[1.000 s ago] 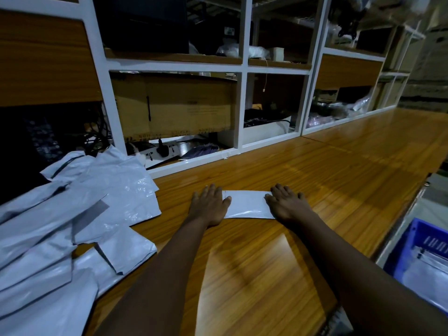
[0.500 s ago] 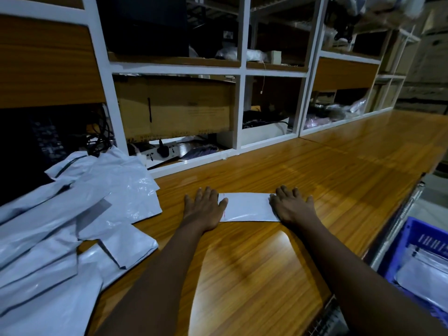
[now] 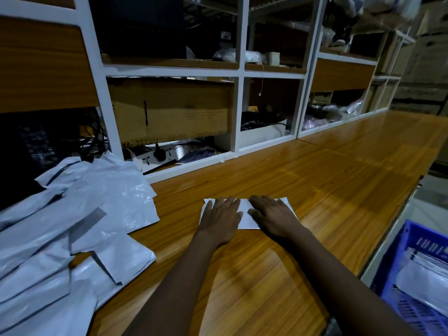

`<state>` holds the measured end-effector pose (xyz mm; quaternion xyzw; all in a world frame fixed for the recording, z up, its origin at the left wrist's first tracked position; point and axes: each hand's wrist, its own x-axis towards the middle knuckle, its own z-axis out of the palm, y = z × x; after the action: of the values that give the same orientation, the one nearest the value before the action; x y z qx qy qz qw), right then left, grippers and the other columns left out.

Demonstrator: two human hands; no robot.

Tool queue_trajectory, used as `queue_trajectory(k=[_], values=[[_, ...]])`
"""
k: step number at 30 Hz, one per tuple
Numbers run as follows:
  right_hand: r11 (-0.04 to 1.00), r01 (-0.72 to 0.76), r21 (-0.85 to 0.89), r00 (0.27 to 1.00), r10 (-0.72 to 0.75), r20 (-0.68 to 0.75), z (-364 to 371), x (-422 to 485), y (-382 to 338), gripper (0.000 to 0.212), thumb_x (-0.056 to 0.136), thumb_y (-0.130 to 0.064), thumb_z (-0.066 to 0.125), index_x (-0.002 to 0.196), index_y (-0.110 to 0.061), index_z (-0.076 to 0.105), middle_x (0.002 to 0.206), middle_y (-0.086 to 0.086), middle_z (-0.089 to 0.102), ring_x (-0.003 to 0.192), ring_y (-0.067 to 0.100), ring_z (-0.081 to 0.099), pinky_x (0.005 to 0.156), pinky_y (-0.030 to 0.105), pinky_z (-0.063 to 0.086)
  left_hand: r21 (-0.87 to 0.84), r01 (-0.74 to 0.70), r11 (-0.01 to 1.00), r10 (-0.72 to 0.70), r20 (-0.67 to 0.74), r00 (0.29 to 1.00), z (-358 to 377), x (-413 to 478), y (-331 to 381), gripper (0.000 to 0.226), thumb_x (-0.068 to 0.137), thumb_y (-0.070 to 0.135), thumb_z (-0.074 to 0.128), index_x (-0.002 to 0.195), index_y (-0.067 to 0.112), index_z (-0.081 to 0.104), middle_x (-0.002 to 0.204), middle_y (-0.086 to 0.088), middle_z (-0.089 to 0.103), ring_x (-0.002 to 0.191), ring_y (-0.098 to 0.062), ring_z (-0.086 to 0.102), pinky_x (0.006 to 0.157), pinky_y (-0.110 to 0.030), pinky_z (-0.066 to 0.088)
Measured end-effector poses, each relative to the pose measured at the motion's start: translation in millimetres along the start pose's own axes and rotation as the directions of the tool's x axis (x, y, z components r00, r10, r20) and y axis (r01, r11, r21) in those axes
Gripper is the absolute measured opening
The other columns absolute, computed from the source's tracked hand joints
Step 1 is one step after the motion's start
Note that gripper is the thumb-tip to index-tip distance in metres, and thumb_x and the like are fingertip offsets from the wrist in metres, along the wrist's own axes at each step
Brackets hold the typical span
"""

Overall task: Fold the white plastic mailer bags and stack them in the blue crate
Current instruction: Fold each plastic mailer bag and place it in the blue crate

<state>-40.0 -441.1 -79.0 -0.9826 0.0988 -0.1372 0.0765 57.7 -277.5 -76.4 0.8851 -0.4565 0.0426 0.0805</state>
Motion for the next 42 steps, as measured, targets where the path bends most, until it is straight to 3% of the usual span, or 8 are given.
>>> queue_trajectory(k=[5, 21, 25, 28, 33, 38, 40, 42], values=[[0.996, -0.026, -0.083, 0.993, 0.035, 0.109, -4, -4, -4, 0.06, 0.106, -0.048, 0.028, 0.158, -0.02, 0.018, 0.165, 0.002, 0.017, 0.152, 0.027, 0.011, 0.12, 0.053, 0.013, -0.011, 0.023, 1.0, -0.022, 0.074, 0.997, -1, 1, 1, 0.058, 0.106, 0.047, 0.02, 0.158, 0.024, 0.009, 0.166, 0.005, 0.003, 0.152, -0.021, 0.0, 0.121, -0.048, 0.002], [0.983, -0.048, -0.175, 0.971, 0.087, 0.224, -9, -2, 4, 0.081, 0.094, -0.072, 0.026, 0.159, -0.027, 0.009, 0.166, 0.004, 0.01, 0.15, 0.034, 0.01, 0.118, 0.05, 0.013, -0.098, 0.034, 0.995, -0.018, 0.163, 0.986, -8, 1, -18, 0.09, 0.084, 0.082, 0.033, 0.157, 0.035, 0.008, 0.166, 0.006, 0.003, 0.152, -0.025, -0.001, 0.122, -0.05, 0.002], [0.984, -0.062, -0.165, 0.967, 0.1, 0.234, -13, -4, 7, 0.133, 0.047, -0.101, -0.013, 0.158, -0.031, 0.008, 0.166, 0.002, 0.01, 0.149, 0.034, 0.011, 0.118, 0.054, 0.012, -0.089, 0.058, 0.994, -0.041, 0.192, 0.981, -10, 1, -20, 0.097, 0.077, 0.087, 0.035, 0.156, 0.039, 0.006, 0.166, 0.006, 0.001, 0.152, -0.027, -0.004, 0.122, -0.05, -0.001], [0.983, -0.079, -0.166, 0.967, 0.116, 0.225, -12, -5, 11, 0.142, 0.038, -0.104, -0.015, 0.157, -0.031, 0.01, 0.165, 0.002, 0.012, 0.149, 0.036, 0.012, 0.119, 0.055, 0.014, -0.066, 0.097, 0.993, -0.08, 0.225, 0.971, -10, 1, -21, 0.101, 0.071, 0.092, 0.033, 0.155, 0.045, 0.002, 0.166, 0.004, -0.003, 0.152, -0.028, -0.007, 0.121, -0.053, -0.003], [0.972, -0.173, -0.157, 0.956, 0.204, 0.21, -12, -11, 11, 0.136, 0.042, -0.106, -0.003, 0.156, -0.034, 0.005, 0.165, 0.004, 0.008, 0.148, 0.041, 0.009, 0.118, 0.056, 0.014, -0.051, 0.148, 0.988, -0.133, 0.222, 0.966, -9, -3, -20, 0.105, 0.066, 0.095, 0.031, 0.154, 0.047, -0.001, 0.166, 0.001, -0.008, 0.151, -0.03, -0.01, 0.119, -0.055, -0.005], [0.935, -0.188, -0.299, 0.963, 0.236, 0.132, -11, -31, 6, 0.1, 0.074, -0.09, -0.009, 0.156, -0.036, 0.007, 0.164, 0.016, 0.006, 0.146, 0.048, 0.011, 0.113, 0.065, 0.016, -0.013, 0.216, 0.976, -0.212, 0.131, 0.968, -12, -11, -18, 0.093, 0.078, 0.089, 0.015, 0.156, 0.04, 0.002, 0.166, -0.005, -0.003, 0.152, -0.03, -0.007, 0.114, -0.059, -0.016], [0.895, -0.206, -0.396, 0.961, 0.26, 0.089, -11, -35, 4, 0.068, 0.096, -0.068, 0.011, 0.154, -0.034, 0.017, 0.162, 0.018, 0.014, 0.143, 0.05, 0.021, 0.108, 0.069, 0.02, 0.036, 0.249, 0.968, -0.249, -0.018, 0.968, -14, -14, -13, 0.082, 0.088, 0.079, 0.009, 0.157, 0.036, 0.009, 0.166, -0.006, 0.007, 0.152, -0.029, -0.003, 0.112, -0.059, -0.018], [0.884, -0.253, -0.393, 0.96, 0.28, 0.013, -16, -35, -5, 0.06, 0.099, -0.055, 0.021, 0.144, -0.02, 0.041, 0.15, 0.023, 0.039, 0.132, 0.049, 0.04, 0.101, 0.069, 0.033, 0.08, 0.262, 0.962, -0.247, -0.161, 0.955, -15, -14, -5, 0.071, 0.096, 0.068, 0.012, 0.156, 0.03, 0.021, 0.164, -0.005, 0.019, 0.152, -0.028, 0.005, 0.115, -0.06, -0.013]])
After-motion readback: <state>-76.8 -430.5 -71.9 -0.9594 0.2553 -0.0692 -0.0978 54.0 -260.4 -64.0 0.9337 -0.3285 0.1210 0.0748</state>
